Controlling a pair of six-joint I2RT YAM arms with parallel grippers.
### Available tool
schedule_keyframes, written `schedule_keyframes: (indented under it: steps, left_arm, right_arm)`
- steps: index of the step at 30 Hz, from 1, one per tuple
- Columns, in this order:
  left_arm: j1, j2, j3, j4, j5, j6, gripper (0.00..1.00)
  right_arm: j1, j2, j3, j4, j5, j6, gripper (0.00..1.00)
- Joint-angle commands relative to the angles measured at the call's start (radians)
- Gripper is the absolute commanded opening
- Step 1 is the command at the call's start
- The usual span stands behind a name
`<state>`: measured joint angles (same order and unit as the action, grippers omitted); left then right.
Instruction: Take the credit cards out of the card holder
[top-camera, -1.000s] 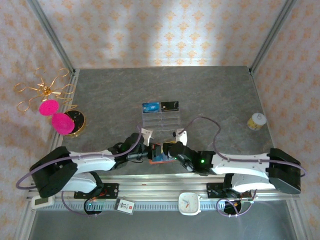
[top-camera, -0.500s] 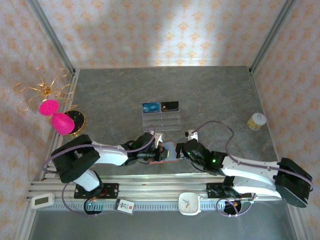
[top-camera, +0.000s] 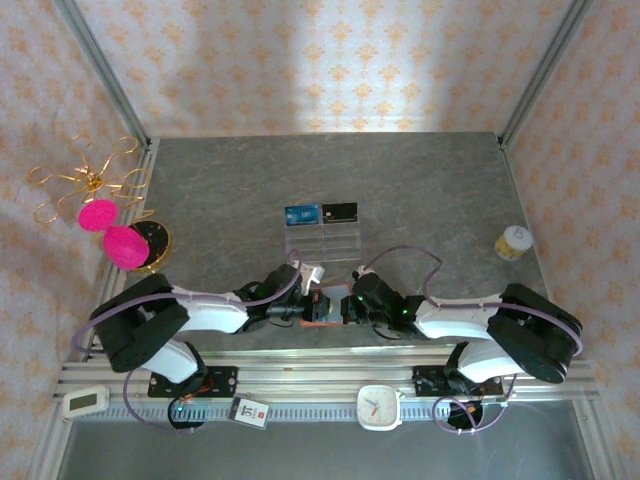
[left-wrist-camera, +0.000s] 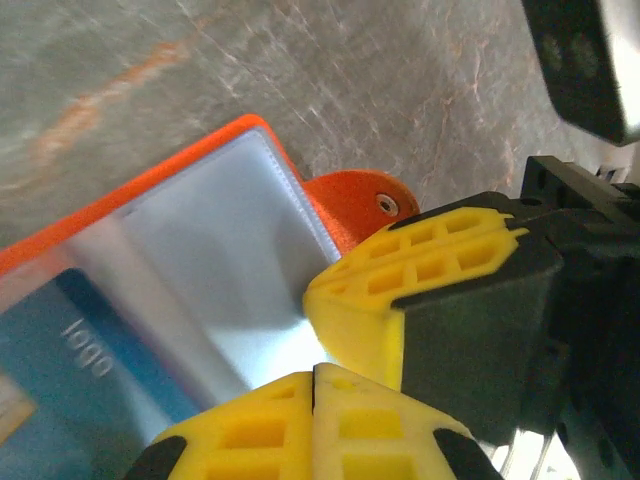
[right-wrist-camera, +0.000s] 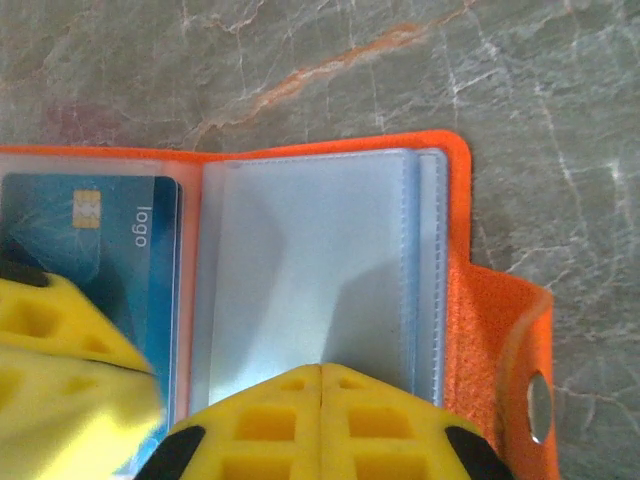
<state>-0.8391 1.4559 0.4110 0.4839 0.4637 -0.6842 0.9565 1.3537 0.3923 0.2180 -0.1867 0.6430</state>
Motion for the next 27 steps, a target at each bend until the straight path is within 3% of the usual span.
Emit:
schedule_keyframes:
  steps: [1,14,20,27]
  left_arm:
    - [0.032,-0.087,-0.061,-0.002,-0.027,0.002,0.0]
    - [0.074,-0.197,-0.167,-0.075,-0.102,0.025,0.0]
    - [0.075,-0.135,-0.162,-0.032,-0.099,0.041,0.0]
    - [0.075,-0.072,-0.143,0.034,-0.065,0.088,0.0]
  right_arm:
    - [-0.005,0.001,-0.008,-0.06,0.07,0.021,0.0]
    - [0.002,0.003,0.026,-0.086,0.082,0.027,0.0]
    - [0.005,-0.006,0.07,-0.109,0.065,-0.018,0.0]
    - [0.004,-0.061,0.186,-0.205,0.014,-0.111,0.16]
